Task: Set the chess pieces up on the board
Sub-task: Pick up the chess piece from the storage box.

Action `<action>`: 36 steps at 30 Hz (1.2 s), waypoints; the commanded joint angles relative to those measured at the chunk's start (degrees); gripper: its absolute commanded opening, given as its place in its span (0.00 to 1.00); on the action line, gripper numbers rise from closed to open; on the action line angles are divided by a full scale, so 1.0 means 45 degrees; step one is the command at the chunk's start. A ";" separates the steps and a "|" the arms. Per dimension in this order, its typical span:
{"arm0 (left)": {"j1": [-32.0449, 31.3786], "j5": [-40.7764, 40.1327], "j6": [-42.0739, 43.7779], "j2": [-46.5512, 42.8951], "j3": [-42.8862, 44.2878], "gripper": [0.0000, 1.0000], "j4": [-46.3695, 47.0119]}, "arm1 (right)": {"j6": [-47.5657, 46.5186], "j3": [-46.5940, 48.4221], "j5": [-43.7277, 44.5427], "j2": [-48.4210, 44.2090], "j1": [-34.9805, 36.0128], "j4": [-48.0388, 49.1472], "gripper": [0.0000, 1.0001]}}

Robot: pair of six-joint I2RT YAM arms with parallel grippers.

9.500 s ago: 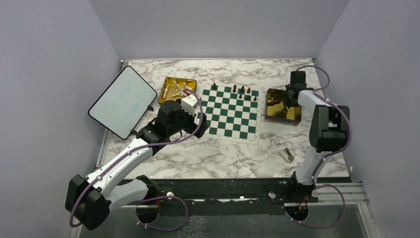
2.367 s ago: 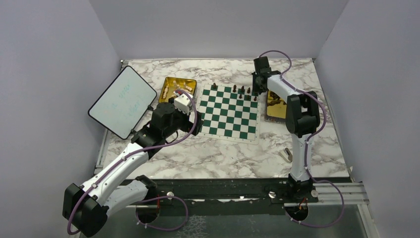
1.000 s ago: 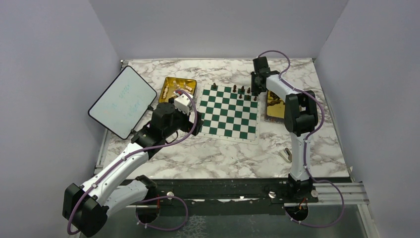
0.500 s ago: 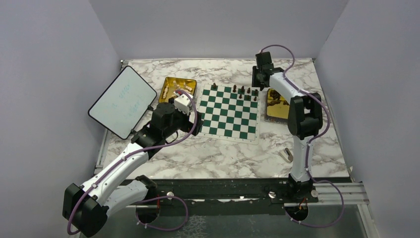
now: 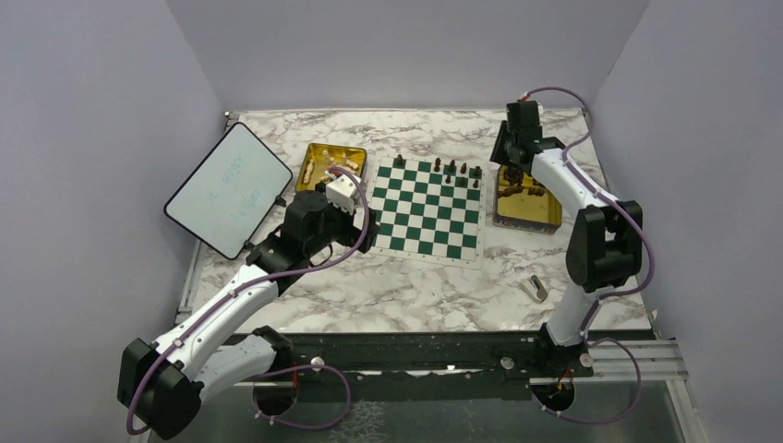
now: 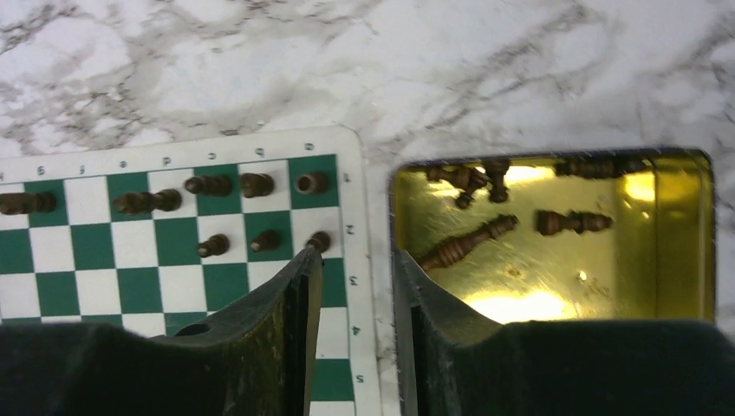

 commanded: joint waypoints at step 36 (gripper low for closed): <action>-0.0091 0.0178 -0.0116 -0.0078 -0.0139 0.99 0.0385 | 0.8595 -0.4474 -0.1981 0.0752 -0.2347 0.3123 0.31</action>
